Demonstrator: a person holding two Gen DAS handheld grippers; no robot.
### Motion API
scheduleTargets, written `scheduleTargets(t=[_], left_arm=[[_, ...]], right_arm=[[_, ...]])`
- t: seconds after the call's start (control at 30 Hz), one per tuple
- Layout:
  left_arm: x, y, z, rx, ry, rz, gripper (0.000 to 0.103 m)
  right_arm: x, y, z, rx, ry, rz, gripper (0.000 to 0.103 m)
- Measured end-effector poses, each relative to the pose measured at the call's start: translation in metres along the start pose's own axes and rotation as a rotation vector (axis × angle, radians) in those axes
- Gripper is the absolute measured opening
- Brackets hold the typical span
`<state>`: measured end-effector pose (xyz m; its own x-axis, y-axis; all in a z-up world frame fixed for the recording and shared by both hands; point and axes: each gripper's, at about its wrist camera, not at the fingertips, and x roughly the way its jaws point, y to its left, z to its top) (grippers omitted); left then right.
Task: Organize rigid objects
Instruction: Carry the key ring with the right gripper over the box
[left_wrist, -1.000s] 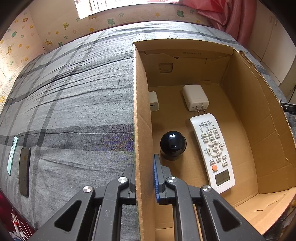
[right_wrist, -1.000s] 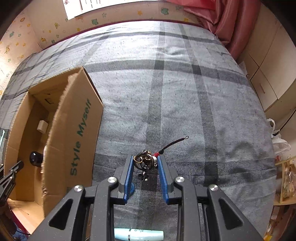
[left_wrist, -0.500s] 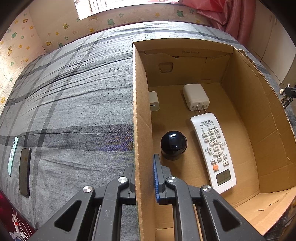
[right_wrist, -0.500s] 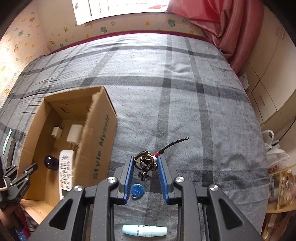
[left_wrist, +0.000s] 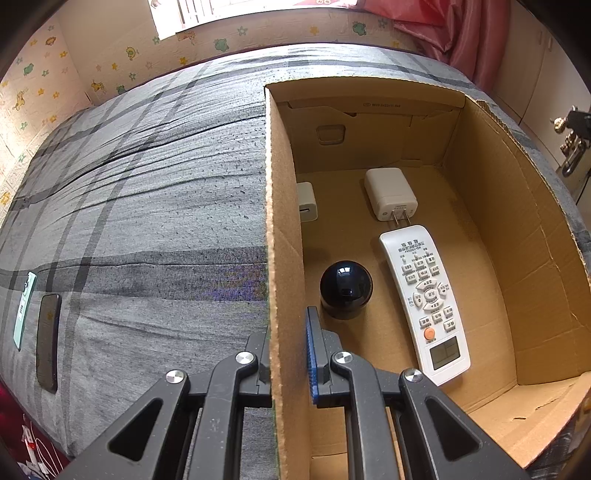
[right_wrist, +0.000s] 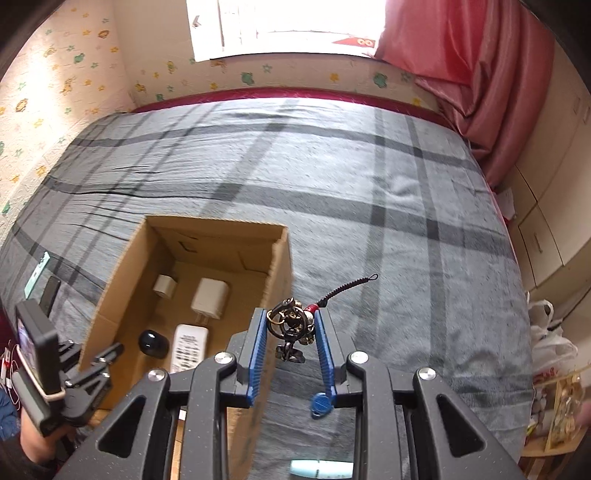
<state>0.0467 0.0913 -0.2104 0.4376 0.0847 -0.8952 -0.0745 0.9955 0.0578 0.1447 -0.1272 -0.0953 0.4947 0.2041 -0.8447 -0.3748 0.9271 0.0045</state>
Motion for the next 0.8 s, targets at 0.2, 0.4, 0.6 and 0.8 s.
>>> scheduleTargets(t=[0.2,0.4,0.6,0.8], left_arm=[[0.000,0.001,0.000,-0.003,0.000,-0.003,0.012],[0.000,0.001,0.000,-0.003,0.000,-0.004,0.012],[0.000,0.001,0.000,-0.002,0.000,-0.003,0.012],[0.000,0.001,0.000,-0.001,-0.001,-0.002,0.012]], right_arm=[[0.000,0.028,0.008,-0.048,-0.005,0.023,0.027],[0.012,0.053,0.012,-0.087,0.010,0.041,0.027],[0.034,0.070,0.011,-0.100,0.043,0.047,0.027],[0.061,0.083,0.006,-0.106,0.089,0.044,0.027]])
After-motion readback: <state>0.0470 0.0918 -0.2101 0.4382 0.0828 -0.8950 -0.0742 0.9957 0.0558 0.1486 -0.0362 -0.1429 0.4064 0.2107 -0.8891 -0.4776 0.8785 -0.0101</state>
